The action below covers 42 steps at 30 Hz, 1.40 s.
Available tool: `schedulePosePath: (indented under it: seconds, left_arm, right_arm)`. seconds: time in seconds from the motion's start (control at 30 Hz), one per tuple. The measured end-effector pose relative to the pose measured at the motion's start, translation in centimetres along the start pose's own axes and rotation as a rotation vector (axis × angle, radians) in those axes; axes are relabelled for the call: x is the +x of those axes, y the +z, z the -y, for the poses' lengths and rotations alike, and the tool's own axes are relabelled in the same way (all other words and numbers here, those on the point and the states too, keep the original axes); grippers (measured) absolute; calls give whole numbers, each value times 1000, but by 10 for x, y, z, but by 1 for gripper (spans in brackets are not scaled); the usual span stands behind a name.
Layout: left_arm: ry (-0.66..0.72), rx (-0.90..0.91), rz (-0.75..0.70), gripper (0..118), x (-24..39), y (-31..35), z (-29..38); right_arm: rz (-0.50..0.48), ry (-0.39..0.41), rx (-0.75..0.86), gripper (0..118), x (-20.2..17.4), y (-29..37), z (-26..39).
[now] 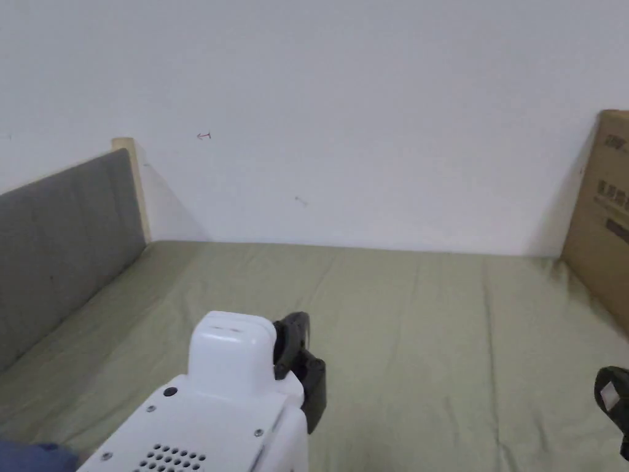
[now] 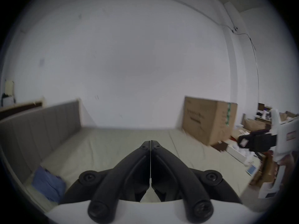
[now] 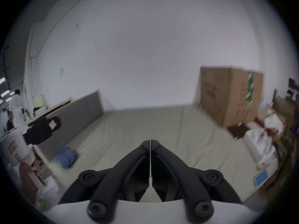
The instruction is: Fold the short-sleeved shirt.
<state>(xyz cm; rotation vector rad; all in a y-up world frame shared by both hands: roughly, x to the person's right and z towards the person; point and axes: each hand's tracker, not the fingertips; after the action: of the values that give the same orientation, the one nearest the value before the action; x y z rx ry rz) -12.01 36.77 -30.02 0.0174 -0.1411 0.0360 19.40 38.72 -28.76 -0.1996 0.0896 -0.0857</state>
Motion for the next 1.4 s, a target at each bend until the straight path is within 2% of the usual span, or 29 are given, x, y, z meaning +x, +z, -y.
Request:
schedulePosePath:
  seconds: [0.07,0.13,0.17,0.23,0.33,0.5,0.53,0.57,0.6,0.63,0.67,0.7,1.03,1.17,1.4]
  left_arm:
    - [-59,41,-39,0,9,2,-1]
    - [-111,79,-88,0,16,4,10]
    - [-108,86,-108,0,18,2,17]
    - [-36,59,-148,0,17,9,26]
    - [-47,39,-192,0,18,16,33]
    - [-55,54,-136,1,14,26,33]
    - [-41,58,-112,4,13,28,32]
    - [-32,57,-98,20,14,27,30]
    - [-30,57,-97,43,13,28,29]
    - [-29,55,-91,75,13,26,28]
    - [-33,48,-90,112,14,26,28]
    - [-39,44,-96,118,15,25,28]
    - [-30,108,-87,118,8,26,16]
    - [0,96,-62,118,5,28,11]
    - [13,49,-103,118,12,30,6]
  right_arm:
    - [36,56,151,0,-1,5,6]
    - [116,145,298,0,-3,4,26]
    - [162,171,323,0,-3,3,35]
    - [234,128,315,0,-2,1,54]
    - [237,51,249,0,5,-1,63]
    - [230,38,199,4,13,-2,62]
    - [240,50,199,17,12,-1,62]
    - [244,60,199,55,12,0,61]
    - [252,69,200,91,11,0,61]
    - [259,72,208,113,10,2,61]
    - [270,73,230,118,8,5,60]
    - [272,83,256,118,5,11,58]
    - [252,126,244,118,-10,14,51]
    - [237,133,235,118,-13,12,52]
    - [234,148,208,118,-16,7,56]
